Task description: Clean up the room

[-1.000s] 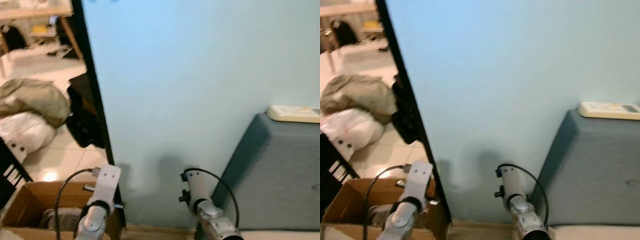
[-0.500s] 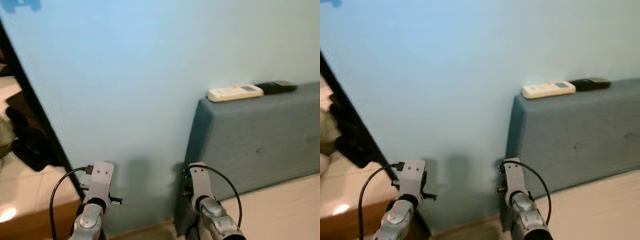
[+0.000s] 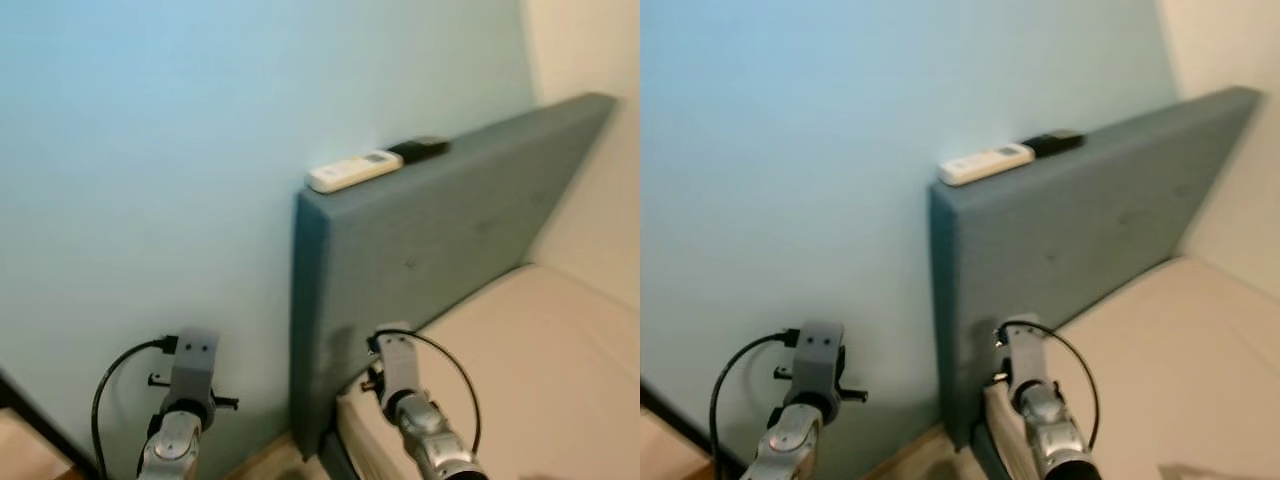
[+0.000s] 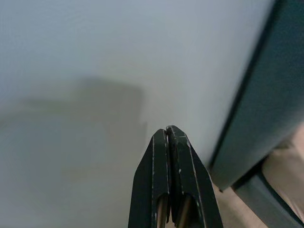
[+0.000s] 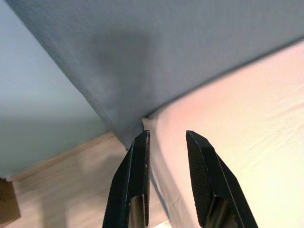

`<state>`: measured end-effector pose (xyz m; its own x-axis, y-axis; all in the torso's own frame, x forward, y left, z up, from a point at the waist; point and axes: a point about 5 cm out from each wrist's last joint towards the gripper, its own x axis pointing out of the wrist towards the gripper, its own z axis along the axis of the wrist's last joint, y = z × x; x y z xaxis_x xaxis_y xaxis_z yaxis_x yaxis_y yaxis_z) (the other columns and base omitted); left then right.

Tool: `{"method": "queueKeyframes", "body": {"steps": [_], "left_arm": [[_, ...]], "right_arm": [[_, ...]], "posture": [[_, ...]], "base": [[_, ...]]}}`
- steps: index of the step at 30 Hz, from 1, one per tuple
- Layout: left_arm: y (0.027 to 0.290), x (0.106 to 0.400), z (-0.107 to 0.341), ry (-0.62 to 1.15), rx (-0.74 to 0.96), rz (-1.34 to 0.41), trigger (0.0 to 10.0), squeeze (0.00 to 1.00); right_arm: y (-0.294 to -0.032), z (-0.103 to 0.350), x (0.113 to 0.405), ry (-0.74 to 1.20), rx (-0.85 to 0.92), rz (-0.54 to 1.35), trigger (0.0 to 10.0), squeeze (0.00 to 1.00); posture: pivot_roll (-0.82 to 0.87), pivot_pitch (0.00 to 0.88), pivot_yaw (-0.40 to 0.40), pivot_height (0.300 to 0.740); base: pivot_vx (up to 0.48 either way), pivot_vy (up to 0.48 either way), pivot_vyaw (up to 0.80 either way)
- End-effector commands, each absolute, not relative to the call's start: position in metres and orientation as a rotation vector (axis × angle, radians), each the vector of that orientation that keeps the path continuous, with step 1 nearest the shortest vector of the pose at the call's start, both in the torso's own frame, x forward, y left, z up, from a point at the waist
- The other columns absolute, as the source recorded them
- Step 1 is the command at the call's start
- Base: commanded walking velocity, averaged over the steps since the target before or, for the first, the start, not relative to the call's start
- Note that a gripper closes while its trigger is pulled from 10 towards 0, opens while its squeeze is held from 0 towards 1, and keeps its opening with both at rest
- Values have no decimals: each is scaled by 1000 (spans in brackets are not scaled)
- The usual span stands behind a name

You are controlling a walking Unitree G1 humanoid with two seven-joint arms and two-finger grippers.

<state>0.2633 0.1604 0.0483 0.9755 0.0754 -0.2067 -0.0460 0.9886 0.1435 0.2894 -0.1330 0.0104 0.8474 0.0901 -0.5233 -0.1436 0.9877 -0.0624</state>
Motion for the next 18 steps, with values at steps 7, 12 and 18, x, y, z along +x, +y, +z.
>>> {"method": "queueKeyframes", "body": {"steps": [7,12,18], "left_arm": [[158,260,42,232,133,79,10000,0],[157,260,42,227,131,75,10000,0],[156,261,44,218,132,54,10000,0]], "right_arm": [[-136,10,289,559,-110,132,10000,0],[-136,10,289,564,-109,132,10000,0],[-136,9,288,569,-104,133,10000,0]], "posture": [[10,57,-23,740],[10,55,-24,740],[10,48,-20,740]], "base": [[0,0,-800],[0,0,-800],[0,0,-800]]}}
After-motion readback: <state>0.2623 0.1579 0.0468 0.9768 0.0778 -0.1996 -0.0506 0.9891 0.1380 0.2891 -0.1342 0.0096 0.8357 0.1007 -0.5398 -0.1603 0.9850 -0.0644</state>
